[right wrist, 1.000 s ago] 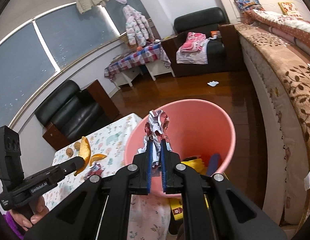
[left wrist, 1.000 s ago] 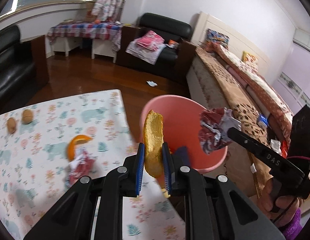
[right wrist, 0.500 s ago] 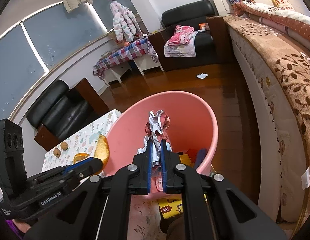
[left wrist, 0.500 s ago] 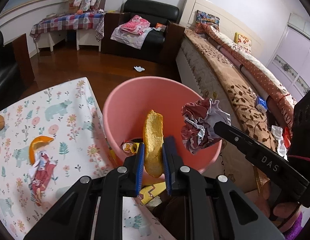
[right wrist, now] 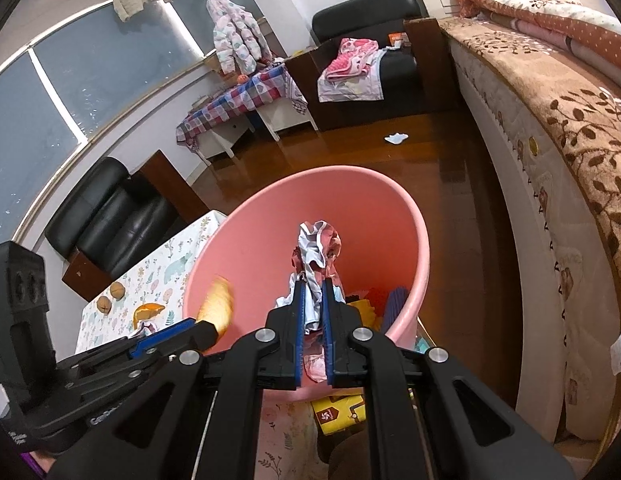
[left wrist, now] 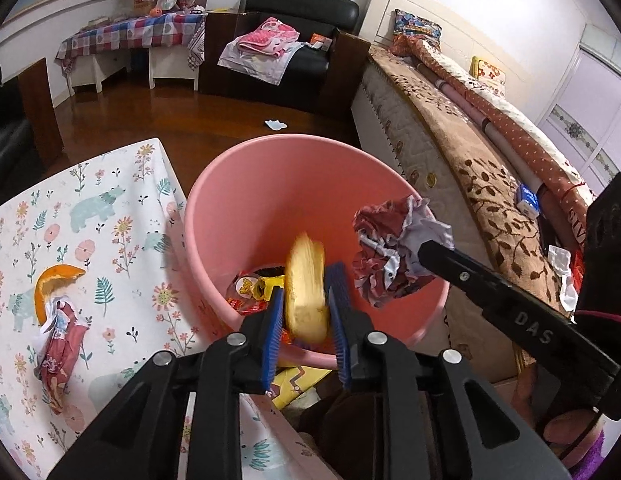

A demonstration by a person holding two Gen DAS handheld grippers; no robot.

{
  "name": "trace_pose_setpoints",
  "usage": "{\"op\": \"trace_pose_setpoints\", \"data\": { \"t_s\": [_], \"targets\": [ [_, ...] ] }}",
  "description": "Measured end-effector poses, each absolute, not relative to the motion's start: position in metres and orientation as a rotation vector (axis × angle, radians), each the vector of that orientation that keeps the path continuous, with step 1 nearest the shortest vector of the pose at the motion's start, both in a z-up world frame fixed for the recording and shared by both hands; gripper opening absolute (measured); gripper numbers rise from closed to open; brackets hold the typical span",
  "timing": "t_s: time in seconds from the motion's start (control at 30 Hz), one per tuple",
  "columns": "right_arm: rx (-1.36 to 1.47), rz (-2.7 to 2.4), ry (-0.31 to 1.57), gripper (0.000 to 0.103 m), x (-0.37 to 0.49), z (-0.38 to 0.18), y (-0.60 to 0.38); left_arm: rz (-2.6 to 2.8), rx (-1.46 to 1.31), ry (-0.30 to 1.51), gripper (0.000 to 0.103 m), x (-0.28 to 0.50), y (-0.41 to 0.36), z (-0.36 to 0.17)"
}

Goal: Collect trash
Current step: 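Move both tools back over the table toward the orange peel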

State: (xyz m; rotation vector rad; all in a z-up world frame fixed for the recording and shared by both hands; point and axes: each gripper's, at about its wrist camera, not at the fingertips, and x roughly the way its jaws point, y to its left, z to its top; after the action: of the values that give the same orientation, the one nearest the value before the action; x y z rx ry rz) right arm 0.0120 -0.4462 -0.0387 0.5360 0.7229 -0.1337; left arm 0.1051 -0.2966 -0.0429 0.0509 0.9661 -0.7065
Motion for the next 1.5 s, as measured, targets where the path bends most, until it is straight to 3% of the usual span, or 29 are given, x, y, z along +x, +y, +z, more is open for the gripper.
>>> {"op": "trace_pose_setpoints", "data": {
  "t_s": [0.17,1.33,1.5],
  "targets": [
    [0.545,-0.142,0.724,0.029,0.012,-0.041,-0.447,-0.713,0.046,0.947,0.032,0.103,-0.294,-0.038],
    [0.454,-0.063,0.698,0.029,-0.01,-0.01,-0.395,-0.619,0.012,0.848,0.044,0.069,-0.227,-0.002],
    [0.433,-0.06,0.702,0.029,-0.011,-0.008,-0.384,-0.591,-0.018,0.834,0.053,0.068,-0.214,-0.001]
  ]
}}
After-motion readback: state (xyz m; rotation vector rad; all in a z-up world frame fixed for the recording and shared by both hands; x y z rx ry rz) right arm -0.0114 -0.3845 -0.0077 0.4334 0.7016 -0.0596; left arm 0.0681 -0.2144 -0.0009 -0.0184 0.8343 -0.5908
